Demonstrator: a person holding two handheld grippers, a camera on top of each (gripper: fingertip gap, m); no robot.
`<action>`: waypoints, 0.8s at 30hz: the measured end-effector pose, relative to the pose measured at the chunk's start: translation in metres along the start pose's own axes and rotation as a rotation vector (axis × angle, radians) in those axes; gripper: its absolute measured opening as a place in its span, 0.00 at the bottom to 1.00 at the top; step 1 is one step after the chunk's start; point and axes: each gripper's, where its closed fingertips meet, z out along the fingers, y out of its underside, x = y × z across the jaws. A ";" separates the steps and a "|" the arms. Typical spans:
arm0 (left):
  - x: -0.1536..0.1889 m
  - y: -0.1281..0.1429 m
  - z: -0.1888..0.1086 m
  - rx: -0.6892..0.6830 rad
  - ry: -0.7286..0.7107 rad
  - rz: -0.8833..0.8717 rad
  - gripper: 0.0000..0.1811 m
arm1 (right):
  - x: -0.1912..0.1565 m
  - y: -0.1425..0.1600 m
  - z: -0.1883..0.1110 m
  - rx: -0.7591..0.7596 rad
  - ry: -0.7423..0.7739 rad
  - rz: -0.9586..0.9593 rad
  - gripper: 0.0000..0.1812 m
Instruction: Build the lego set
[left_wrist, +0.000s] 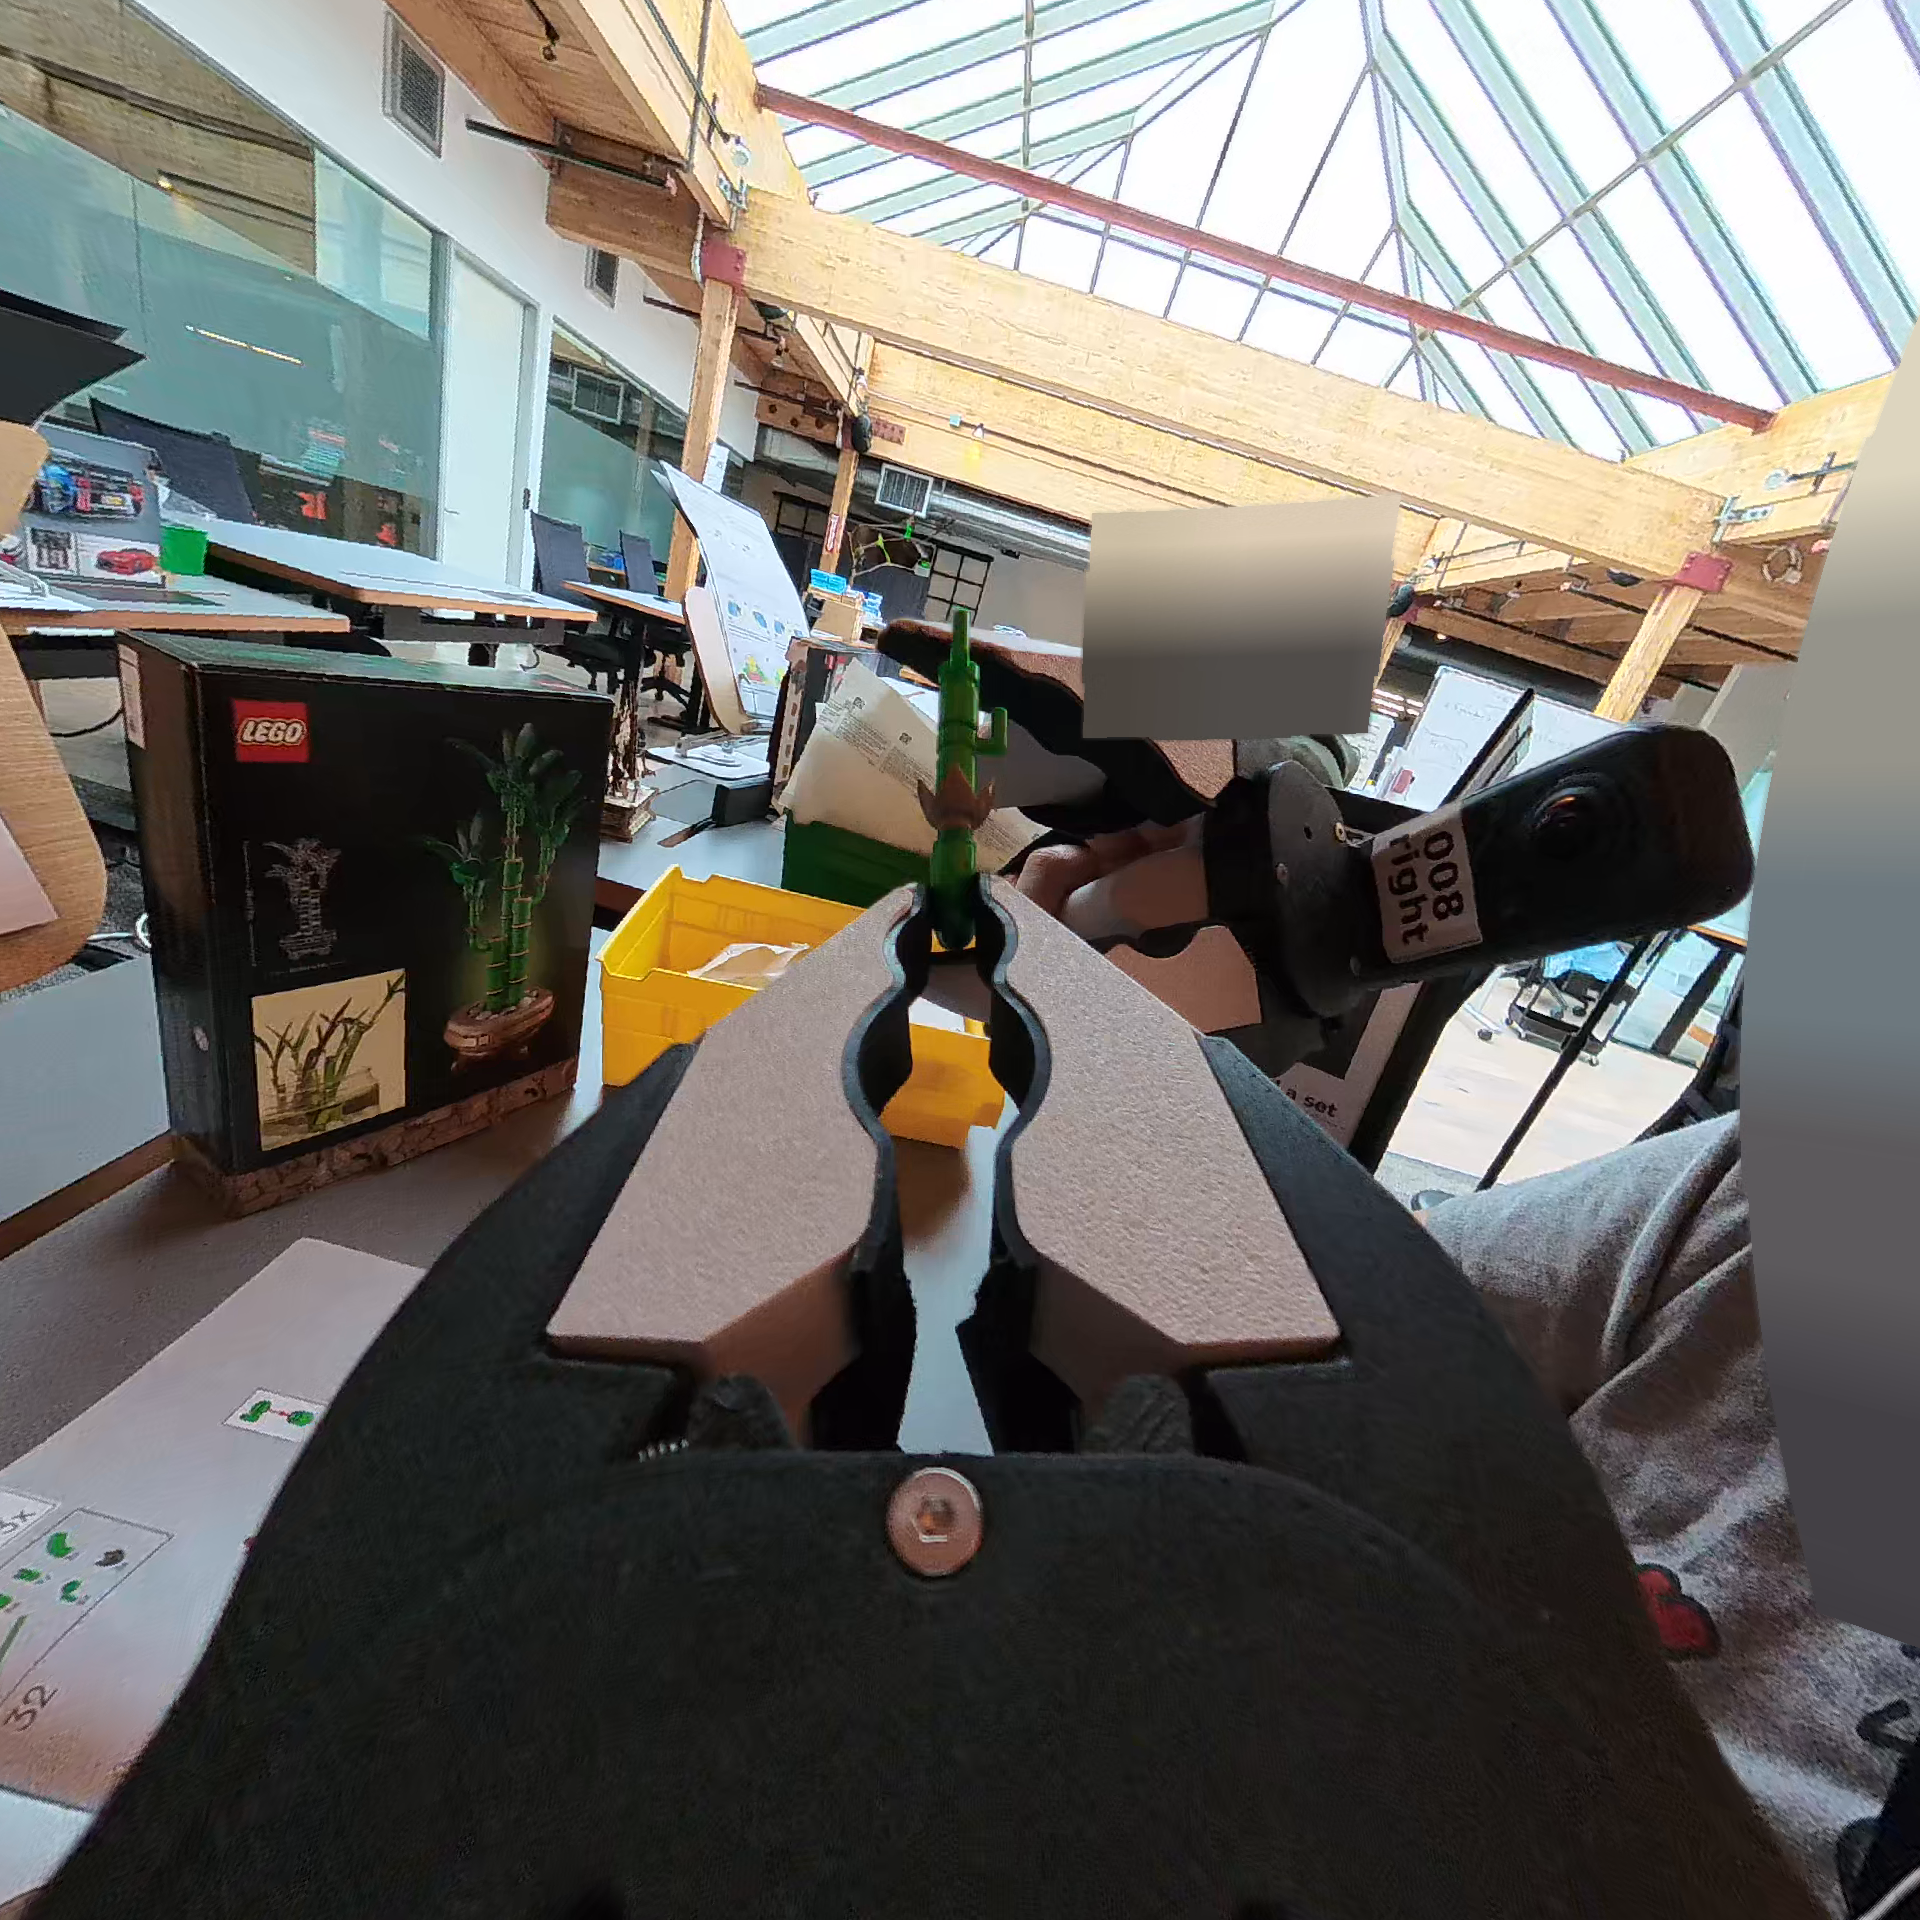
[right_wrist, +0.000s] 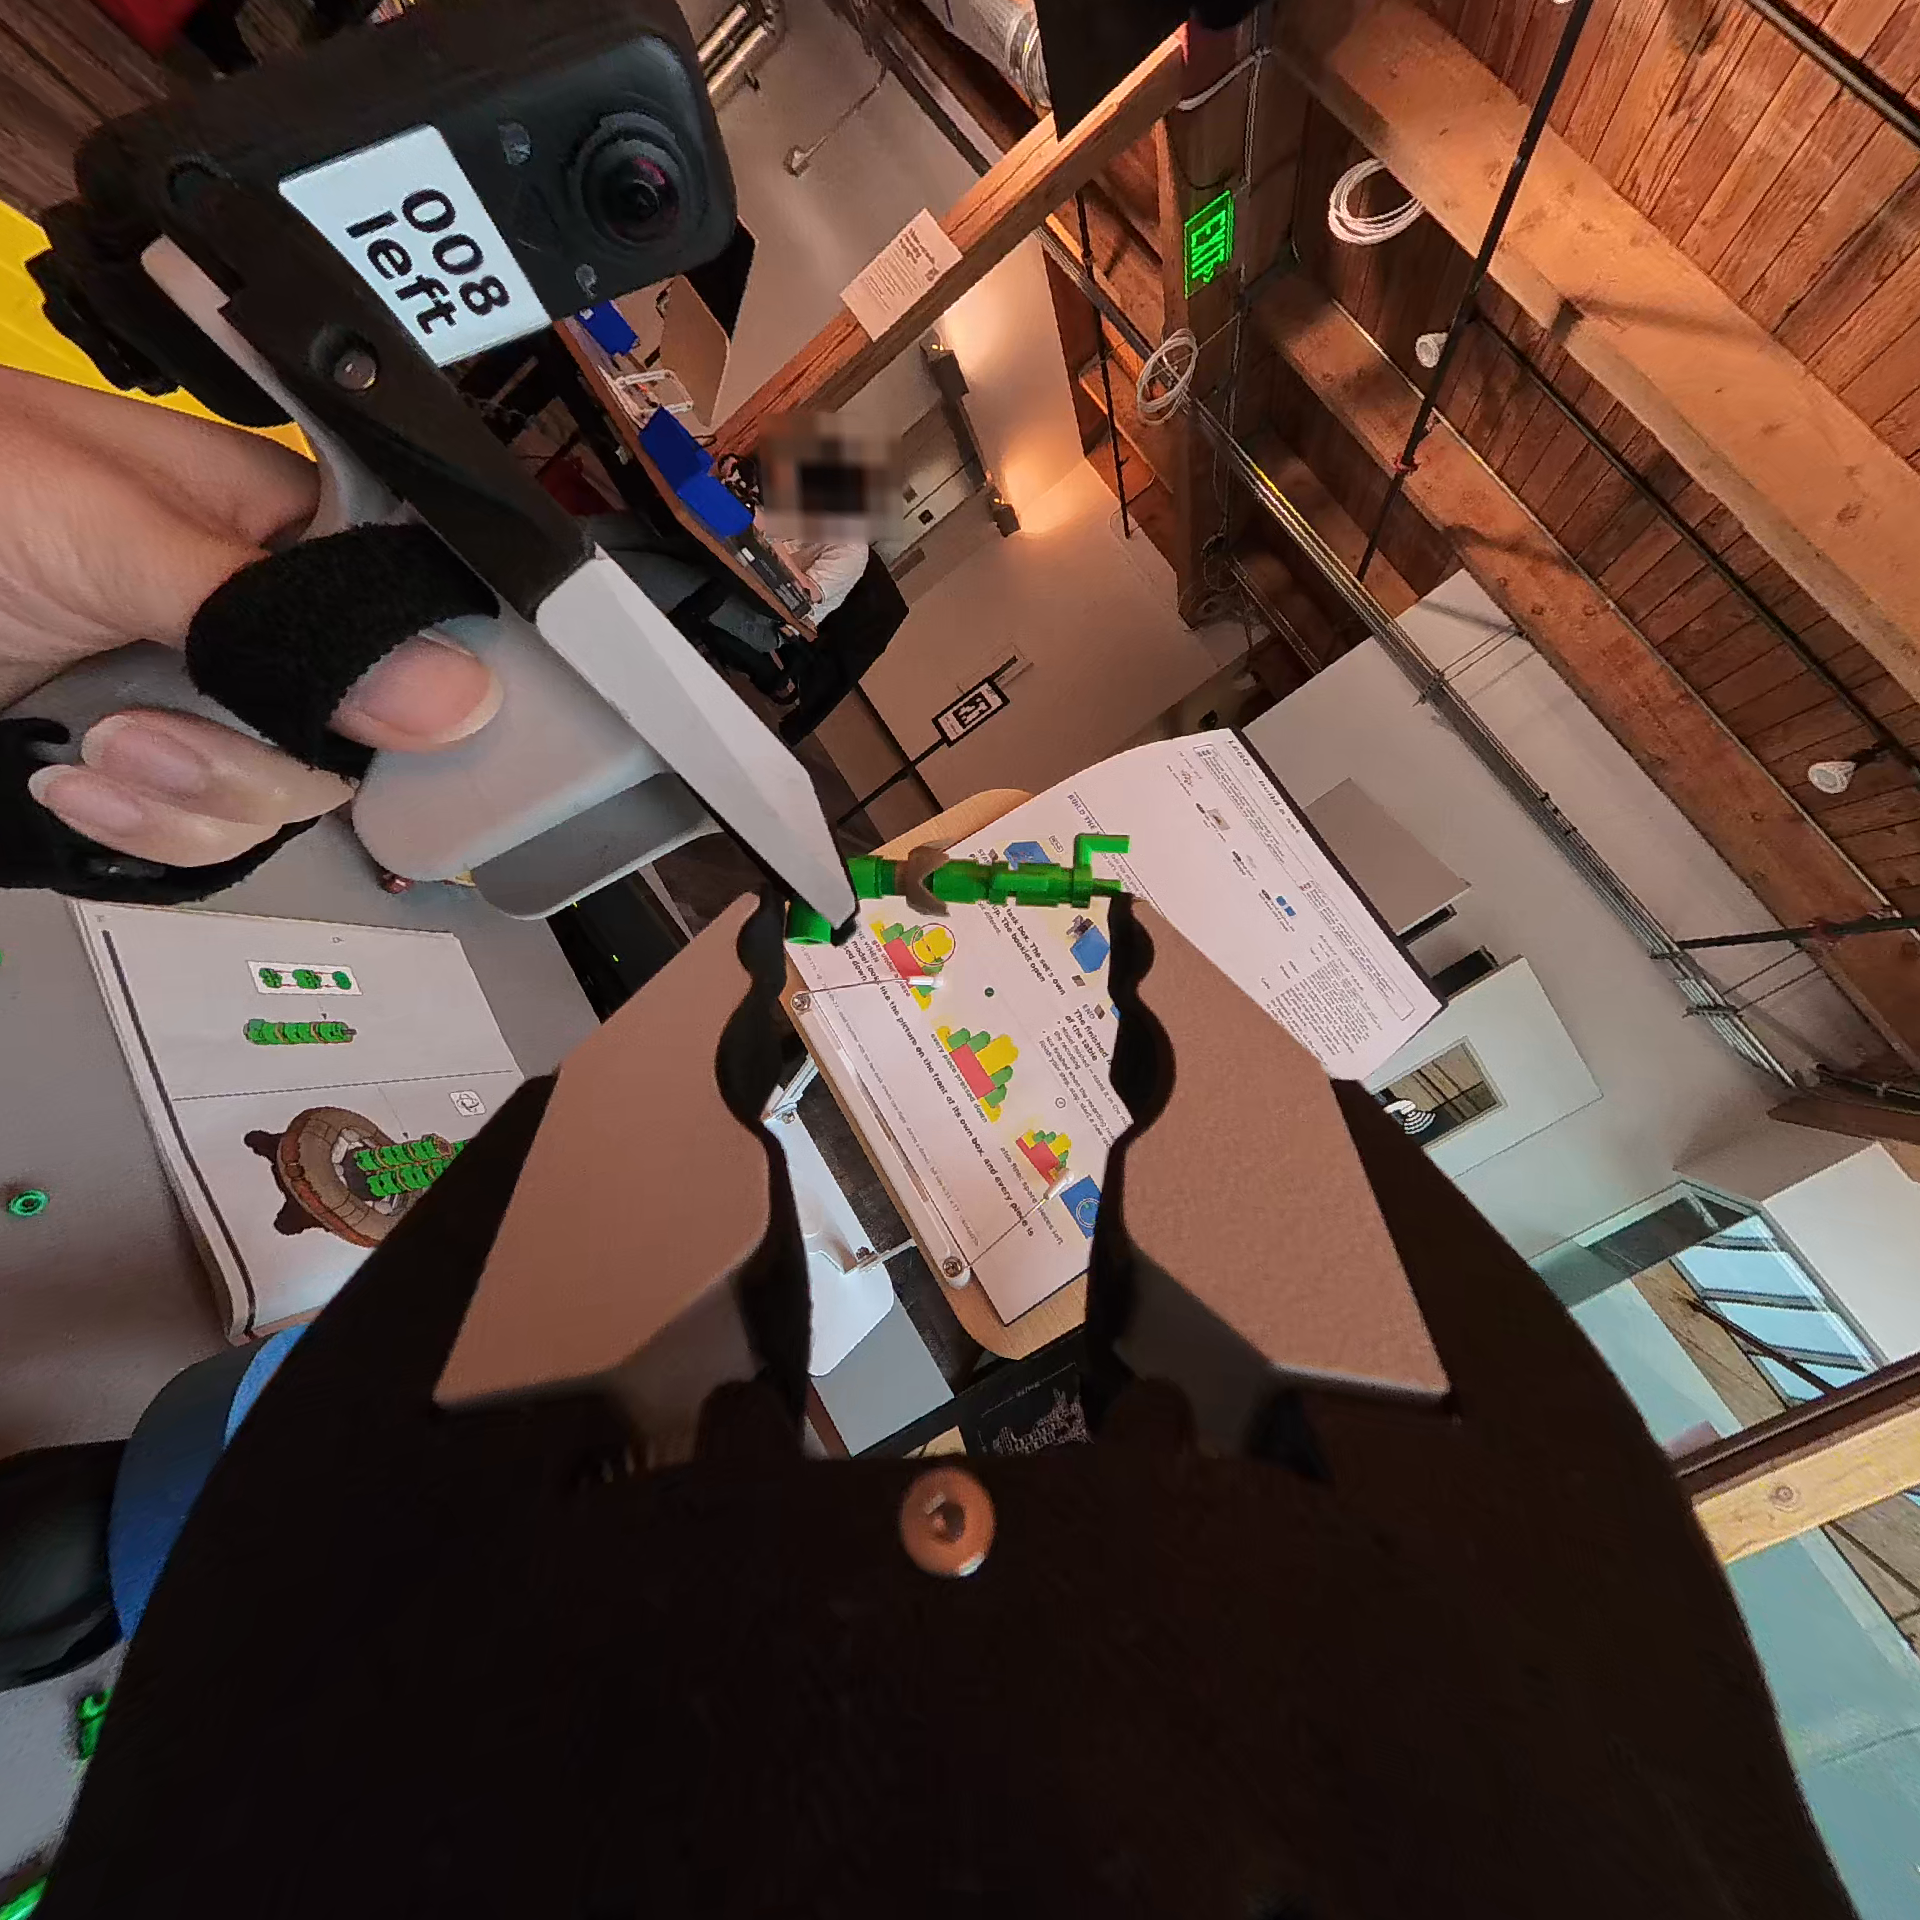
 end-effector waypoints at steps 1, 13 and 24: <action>0.000 0.000 0.000 -0.003 0.004 -0.005 0.03 | 0.000 0.000 0.000 0.001 0.000 -0.005 0.33; 0.003 0.009 -0.004 -0.107 0.061 -0.101 0.03 | -0.013 -0.004 -0.002 0.034 -0.045 -0.099 0.33; 0.001 0.009 0.001 -0.056 0.076 -0.158 0.02 | -0.011 0.000 -0.002 -0.017 -0.045 -0.090 0.30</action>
